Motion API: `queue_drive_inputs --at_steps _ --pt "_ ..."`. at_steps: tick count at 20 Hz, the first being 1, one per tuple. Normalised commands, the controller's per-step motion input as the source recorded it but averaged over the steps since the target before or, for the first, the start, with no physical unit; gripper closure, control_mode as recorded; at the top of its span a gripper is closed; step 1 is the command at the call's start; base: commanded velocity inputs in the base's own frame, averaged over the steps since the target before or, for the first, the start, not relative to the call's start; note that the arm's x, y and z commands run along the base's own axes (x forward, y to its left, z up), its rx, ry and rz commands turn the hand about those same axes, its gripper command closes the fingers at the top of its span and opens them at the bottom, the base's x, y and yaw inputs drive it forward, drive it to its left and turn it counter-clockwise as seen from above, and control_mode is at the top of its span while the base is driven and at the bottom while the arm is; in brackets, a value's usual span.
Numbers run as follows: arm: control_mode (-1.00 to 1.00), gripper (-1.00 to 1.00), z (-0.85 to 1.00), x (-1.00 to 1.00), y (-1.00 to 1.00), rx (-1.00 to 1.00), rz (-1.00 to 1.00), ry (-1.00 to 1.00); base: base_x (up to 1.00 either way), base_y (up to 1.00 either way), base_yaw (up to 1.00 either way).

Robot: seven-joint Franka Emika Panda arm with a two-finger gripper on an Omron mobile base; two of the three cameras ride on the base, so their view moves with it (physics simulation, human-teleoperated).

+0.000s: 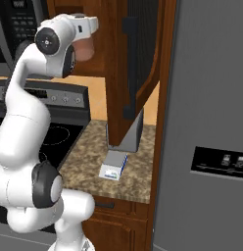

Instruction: Pick the honey bottle and place it on the digital scale for weighing, and close the cabinet.

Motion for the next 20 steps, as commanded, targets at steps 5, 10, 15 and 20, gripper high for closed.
queue_drive_inputs --at_steps 5,10,15,20 --pt "-1.00 1.00 0.12 -1.00 0.00 0.00 0.00 0.12 0.00 0.00 0.00" --pt "-1.00 1.00 -0.55 -0.85 0.01 0.00 -0.12 0.47 0.00 0.00 0.00" --pt "-1.00 1.00 -1.00 -0.15 0.00 0.11 -0.04 0.08 0.00 0.00 0.00" --pt "-1.00 1.00 -0.98 0.07 0.00 0.14 -0.22 0.08 0.00 0.00 0.00"
